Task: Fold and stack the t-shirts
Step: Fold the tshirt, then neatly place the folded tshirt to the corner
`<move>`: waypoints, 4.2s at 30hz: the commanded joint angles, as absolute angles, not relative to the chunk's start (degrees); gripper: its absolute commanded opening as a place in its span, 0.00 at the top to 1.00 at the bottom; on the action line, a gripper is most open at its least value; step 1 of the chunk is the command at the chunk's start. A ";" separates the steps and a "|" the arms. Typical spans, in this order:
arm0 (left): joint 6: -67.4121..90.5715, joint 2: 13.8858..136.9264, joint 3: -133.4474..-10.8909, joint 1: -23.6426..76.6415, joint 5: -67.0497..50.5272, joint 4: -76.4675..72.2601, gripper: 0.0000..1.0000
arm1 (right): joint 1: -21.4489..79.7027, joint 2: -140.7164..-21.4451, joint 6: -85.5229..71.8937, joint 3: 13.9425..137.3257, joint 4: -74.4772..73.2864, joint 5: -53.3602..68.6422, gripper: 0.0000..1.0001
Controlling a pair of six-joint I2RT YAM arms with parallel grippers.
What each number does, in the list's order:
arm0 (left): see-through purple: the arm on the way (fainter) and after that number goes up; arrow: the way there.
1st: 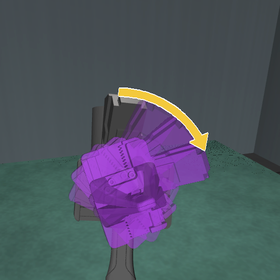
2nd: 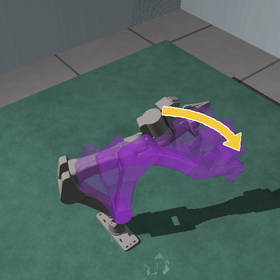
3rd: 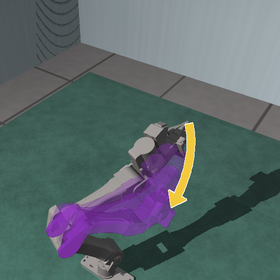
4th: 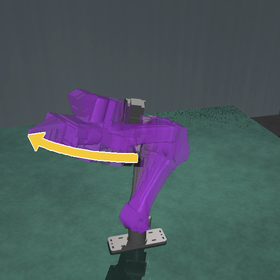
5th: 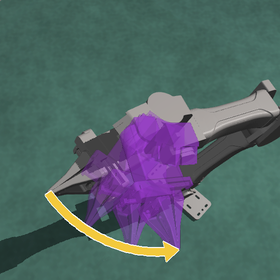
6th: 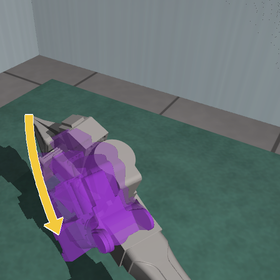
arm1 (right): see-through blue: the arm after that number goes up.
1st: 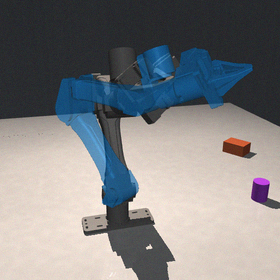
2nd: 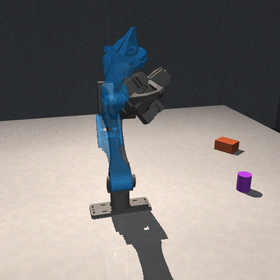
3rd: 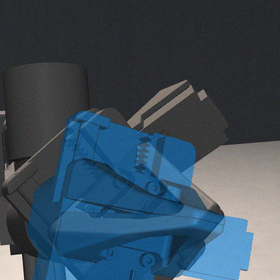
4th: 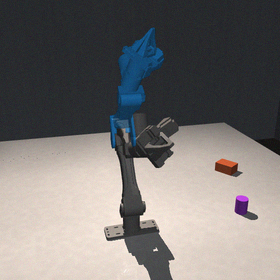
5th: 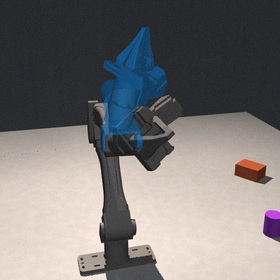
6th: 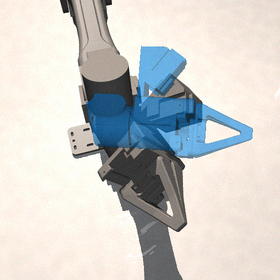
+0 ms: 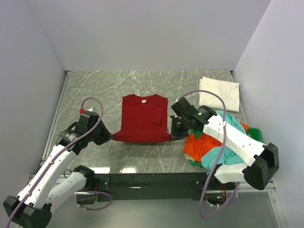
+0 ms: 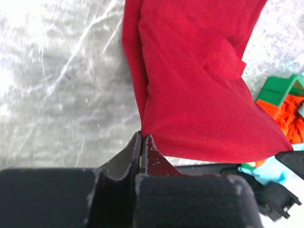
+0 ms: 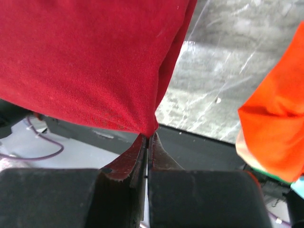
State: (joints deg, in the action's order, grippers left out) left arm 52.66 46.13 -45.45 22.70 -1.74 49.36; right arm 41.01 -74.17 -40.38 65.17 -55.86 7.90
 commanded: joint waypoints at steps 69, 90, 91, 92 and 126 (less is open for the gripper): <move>41.05 106.18 -80.87 6.24 -5.27 18.37 0.36 | 20.39 -131.76 -21.36 128.17 -48.27 12.21 0.21; 35.78 102.39 -61.61 6.24 -19.07 6.24 0.37 | 16.61 -113.38 -20.30 83.77 -24.26 31.29 0.18; 35.51 102.57 -61.44 6.24 -19.16 6.15 0.37 | 16.52 -113.55 -20.30 83.41 -24.08 31.38 0.19; 35.42 102.83 -61.26 6.24 -19.25 5.98 0.37 | 16.52 -113.64 -20.13 83.23 -23.91 31.38 0.19; 34.89 109.95 -56.25 6.24 -20.39 0.44 0.77 | 15.38 -125.59 -19.78 83.41 -21.18 32.70 0.23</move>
State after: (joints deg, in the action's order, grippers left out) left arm 36.16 107.42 -58.08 6.07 -20.34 -1.06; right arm 15.11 -121.43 -20.78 83.70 -20.71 36.49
